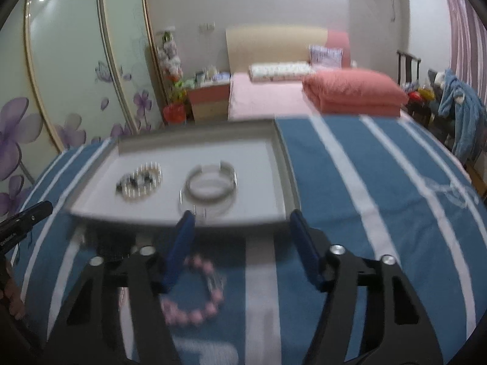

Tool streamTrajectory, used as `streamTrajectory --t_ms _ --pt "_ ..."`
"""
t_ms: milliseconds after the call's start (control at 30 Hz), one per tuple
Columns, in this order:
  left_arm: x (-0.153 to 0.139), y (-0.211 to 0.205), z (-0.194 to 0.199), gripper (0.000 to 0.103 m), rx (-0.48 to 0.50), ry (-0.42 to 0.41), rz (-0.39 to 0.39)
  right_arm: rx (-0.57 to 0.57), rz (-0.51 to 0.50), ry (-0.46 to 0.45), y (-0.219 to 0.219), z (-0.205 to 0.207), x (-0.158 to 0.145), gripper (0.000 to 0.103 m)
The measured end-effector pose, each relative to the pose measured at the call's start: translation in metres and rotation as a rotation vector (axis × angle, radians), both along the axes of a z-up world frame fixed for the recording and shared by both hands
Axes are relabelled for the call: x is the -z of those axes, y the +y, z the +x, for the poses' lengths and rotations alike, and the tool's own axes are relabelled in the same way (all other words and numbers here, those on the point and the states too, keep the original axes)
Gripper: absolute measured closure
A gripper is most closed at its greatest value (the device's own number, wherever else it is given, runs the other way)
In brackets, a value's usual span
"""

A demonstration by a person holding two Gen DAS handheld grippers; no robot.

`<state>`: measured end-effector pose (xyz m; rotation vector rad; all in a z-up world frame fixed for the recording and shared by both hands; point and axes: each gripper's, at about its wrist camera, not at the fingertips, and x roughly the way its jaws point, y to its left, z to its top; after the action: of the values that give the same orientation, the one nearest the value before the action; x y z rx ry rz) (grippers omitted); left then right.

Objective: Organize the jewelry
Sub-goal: 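Move the right tool to the pink bead bracelet while the left tool reaches the pink pearl bracelet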

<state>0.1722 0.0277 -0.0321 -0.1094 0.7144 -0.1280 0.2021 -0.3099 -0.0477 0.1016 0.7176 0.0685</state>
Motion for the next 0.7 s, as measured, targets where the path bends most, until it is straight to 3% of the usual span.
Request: streamTrajectory --t_ms 200,267,533,600,700 --pt "0.010 -0.007 -0.016 0.070 0.040 0.043 -0.001 -0.058 -0.007 0.091 0.013 -0.012 0.025 0.062" --pt "0.009 -0.011 -0.021 0.063 0.058 0.040 0.003 -0.078 -0.026 0.104 0.018 -0.013 0.029 0.064" --pt "0.014 -0.036 -0.032 0.059 0.138 0.057 0.014 -0.092 -0.096 0.159 0.030 -0.007 0.039 0.065" --pt "0.016 -0.044 -0.032 0.059 0.162 0.068 0.022 -0.093 -0.120 0.154 0.032 -0.008 0.038 0.082" --pt "0.022 -0.062 -0.033 0.059 0.209 0.089 0.050 -0.072 -0.114 0.157 0.027 -0.010 0.038 0.084"
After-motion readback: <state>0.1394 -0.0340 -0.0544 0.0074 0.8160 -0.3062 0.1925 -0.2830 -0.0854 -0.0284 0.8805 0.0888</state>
